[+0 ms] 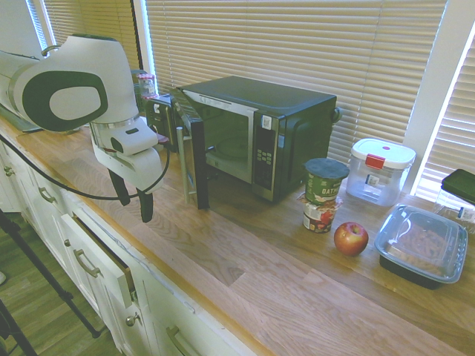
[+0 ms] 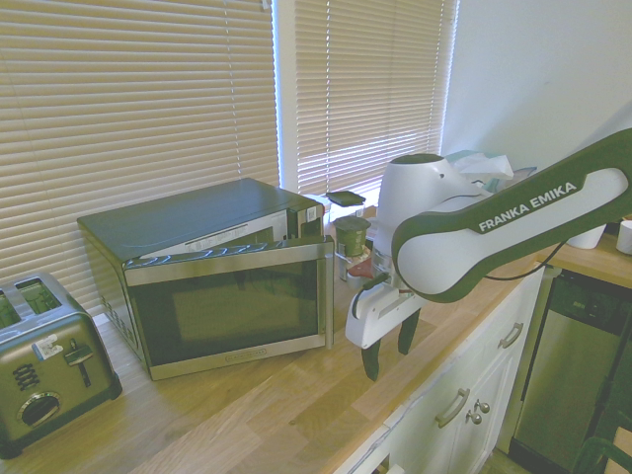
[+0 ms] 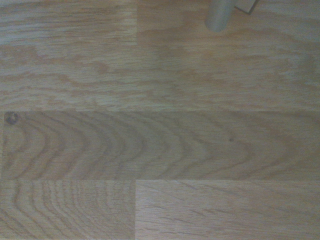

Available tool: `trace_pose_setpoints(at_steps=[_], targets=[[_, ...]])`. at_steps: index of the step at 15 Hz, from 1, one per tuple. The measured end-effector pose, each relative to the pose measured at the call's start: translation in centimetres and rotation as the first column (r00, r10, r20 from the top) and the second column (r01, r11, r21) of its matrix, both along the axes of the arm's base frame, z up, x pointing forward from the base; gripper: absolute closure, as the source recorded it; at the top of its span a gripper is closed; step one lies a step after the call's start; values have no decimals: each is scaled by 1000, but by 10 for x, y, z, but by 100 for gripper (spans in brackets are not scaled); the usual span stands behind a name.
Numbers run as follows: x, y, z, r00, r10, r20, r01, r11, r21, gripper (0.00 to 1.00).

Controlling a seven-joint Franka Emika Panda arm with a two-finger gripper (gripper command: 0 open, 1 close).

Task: Close the microwave

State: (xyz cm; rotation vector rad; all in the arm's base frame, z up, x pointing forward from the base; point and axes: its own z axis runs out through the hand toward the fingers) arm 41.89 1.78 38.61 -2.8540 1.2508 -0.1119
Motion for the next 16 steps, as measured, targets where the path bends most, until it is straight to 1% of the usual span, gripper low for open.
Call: trace_pose_setpoints(at_steps=[6,9,11,13,16], targets=[[-1,0,-2,1000,7,-12,-7,1000,5,0],[5,10,7,998,56,8,-56,998,-1,0],[15,28,17,995,97,22,-97,995,-9,0],[28,48,21,990,140,12,-139,990,-14,0],[48,70,27,984,175,9,-175,984,-19,0]])
